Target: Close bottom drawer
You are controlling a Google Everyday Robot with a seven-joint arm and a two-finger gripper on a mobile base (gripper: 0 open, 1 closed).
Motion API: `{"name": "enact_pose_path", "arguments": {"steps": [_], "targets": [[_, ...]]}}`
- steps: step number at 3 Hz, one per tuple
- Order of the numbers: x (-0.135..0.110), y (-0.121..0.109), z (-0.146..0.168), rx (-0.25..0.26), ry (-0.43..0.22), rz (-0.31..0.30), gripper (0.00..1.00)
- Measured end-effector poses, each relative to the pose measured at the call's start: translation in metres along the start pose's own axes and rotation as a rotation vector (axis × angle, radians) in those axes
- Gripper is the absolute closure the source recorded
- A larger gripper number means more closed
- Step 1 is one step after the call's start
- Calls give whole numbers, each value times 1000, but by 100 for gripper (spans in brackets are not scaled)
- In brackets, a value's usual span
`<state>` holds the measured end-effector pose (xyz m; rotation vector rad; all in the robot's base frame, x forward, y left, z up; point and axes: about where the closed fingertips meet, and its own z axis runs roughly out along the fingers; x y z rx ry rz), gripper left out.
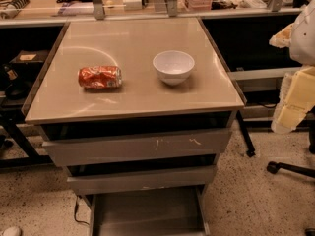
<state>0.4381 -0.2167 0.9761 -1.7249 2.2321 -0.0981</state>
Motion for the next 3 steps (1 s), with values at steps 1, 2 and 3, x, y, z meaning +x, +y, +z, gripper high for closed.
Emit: {"name": "enact_pose_path", "arguments": {"steps": [1, 2, 3], "targets": [[0, 0, 0, 0, 0, 0, 0], [0, 0, 0, 0, 0, 0, 18], [0, 0, 0, 0, 0, 0, 41]]}}
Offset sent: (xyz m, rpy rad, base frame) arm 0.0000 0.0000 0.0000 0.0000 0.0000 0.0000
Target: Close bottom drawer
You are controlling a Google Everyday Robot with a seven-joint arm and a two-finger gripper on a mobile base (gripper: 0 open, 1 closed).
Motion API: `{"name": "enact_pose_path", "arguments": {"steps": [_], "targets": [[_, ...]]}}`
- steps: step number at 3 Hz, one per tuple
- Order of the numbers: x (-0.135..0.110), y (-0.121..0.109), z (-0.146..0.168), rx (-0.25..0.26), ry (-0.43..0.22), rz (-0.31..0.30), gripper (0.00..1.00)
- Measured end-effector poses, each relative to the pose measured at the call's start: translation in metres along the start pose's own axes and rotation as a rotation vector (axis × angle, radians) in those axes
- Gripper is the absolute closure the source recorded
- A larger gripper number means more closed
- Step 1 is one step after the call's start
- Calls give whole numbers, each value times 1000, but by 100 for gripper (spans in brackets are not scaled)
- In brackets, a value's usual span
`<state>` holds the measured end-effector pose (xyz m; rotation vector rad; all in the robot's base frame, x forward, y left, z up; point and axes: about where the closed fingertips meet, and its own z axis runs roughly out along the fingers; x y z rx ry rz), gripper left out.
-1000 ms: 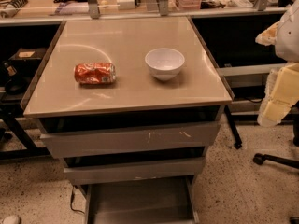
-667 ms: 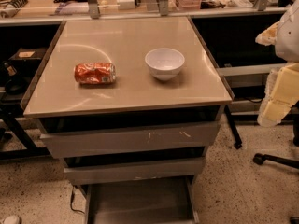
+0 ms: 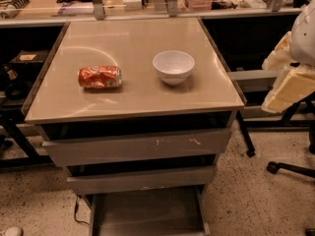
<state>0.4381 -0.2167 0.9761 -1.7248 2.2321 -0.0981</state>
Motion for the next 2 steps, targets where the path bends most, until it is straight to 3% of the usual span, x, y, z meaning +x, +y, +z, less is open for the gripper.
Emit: {"name": "enact_pose_path", "arguments": {"steps": [2], "targets": [[0, 0, 0, 0, 0, 0, 88]]}}
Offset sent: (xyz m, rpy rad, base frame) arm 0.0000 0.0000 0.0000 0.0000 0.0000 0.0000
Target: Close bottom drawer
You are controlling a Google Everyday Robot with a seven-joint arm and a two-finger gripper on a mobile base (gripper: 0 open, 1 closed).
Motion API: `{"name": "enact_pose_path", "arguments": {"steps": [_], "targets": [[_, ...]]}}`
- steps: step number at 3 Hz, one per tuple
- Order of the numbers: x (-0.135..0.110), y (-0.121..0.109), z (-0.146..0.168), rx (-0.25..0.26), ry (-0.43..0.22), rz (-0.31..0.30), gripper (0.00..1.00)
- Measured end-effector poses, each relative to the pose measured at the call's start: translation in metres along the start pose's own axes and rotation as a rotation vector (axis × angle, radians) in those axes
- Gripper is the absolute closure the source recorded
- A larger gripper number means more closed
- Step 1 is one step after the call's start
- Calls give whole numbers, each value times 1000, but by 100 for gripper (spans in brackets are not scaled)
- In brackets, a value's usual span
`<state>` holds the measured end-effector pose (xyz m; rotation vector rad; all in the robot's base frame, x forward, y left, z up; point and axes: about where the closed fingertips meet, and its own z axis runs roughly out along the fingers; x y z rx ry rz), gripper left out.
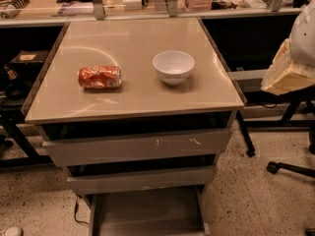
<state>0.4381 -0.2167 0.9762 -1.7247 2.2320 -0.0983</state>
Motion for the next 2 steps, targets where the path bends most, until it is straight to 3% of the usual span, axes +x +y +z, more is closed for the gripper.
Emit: {"name": "enact_pose_path", "arguments": {"steps": [1, 2], "targets": [[0, 0, 0, 0, 0, 0, 100], [2, 12, 9, -9, -5, 15, 100]]}}
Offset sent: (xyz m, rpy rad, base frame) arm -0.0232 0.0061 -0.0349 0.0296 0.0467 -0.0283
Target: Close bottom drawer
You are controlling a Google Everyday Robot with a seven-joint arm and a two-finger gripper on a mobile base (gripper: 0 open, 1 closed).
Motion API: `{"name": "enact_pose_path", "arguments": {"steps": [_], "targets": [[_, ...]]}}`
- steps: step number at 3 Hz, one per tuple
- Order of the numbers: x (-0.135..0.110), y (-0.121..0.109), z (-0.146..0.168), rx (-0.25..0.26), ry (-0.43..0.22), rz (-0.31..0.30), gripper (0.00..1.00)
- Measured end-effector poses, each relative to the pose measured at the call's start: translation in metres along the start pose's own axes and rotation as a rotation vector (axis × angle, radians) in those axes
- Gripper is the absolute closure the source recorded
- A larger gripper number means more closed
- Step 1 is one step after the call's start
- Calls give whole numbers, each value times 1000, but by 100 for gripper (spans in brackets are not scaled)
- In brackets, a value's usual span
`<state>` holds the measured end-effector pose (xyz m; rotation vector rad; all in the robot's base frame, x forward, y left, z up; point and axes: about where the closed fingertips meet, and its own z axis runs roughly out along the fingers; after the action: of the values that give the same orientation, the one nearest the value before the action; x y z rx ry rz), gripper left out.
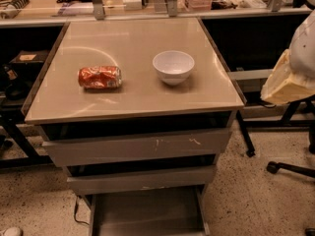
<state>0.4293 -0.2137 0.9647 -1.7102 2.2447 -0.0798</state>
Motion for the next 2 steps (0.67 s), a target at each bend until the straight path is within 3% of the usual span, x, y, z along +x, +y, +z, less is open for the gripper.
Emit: {"name": "enact_pose_path", "arguments": {"steps": [1, 2], "targets": [[5, 31, 23, -8, -4, 43, 100], [19, 70, 77, -60, 7, 93, 100]]}}
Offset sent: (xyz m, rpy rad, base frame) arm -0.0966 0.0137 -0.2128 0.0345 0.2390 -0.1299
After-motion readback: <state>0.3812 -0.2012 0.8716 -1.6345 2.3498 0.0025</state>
